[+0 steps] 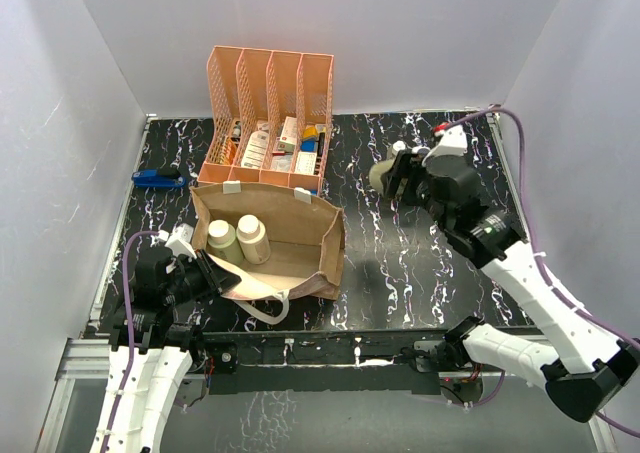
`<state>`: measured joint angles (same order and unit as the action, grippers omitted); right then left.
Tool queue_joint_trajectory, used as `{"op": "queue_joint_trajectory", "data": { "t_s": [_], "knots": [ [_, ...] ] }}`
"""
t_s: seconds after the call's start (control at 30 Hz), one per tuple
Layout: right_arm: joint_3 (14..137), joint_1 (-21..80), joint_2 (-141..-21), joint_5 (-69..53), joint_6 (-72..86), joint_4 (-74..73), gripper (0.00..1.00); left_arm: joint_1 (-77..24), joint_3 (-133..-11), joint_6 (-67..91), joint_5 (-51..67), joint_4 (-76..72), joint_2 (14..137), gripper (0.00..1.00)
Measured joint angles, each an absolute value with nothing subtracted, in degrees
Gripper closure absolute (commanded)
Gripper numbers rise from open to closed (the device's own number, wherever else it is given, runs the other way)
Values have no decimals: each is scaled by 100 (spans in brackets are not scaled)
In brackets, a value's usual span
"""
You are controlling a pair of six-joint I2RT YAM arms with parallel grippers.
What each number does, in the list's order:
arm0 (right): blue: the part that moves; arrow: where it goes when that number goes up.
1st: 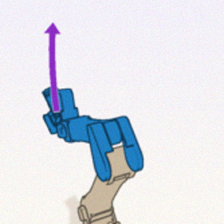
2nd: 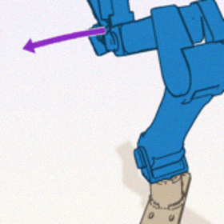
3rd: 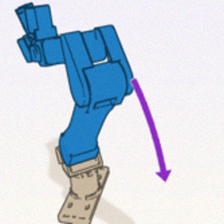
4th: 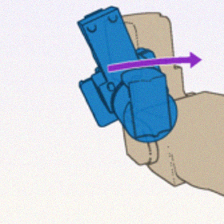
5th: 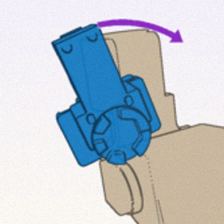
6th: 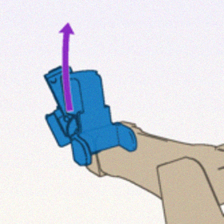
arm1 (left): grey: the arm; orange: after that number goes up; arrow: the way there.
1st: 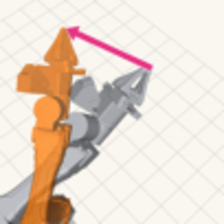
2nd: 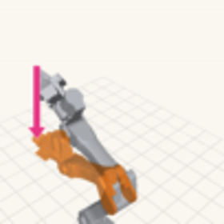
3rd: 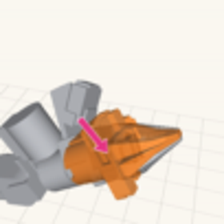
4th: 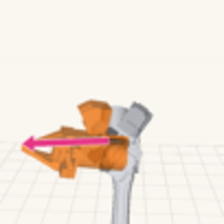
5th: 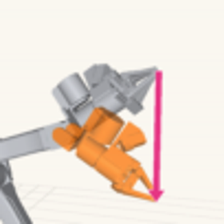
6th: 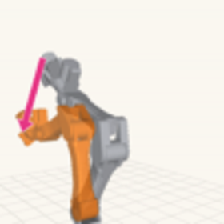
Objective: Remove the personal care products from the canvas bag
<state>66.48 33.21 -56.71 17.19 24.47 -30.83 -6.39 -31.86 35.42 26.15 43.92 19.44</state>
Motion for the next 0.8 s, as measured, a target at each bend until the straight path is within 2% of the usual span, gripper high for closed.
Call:
{"op": "queue_joint_trajectory", "data": {
  "t_s": [0.13,0.33,0.57,0.8],
  "knots": [
    [5752,3142,-5819,2189,2445,-3345,92,-639,-3186,3542,2615,4392,1944,100],
    [5030,2296,-6377,1787,2515,-3642,92,-639,-3186,3542,2617,4394,1944,100],
    [5083,725,-6504,1398,2401,-3253,92,-639,-3183,3555,2617,4392,1933,100],
    [5586,-47,-7363,1151,2281,-2746,92,-639,-3183,3557,2615,4394,1922,100]
  ]
}}
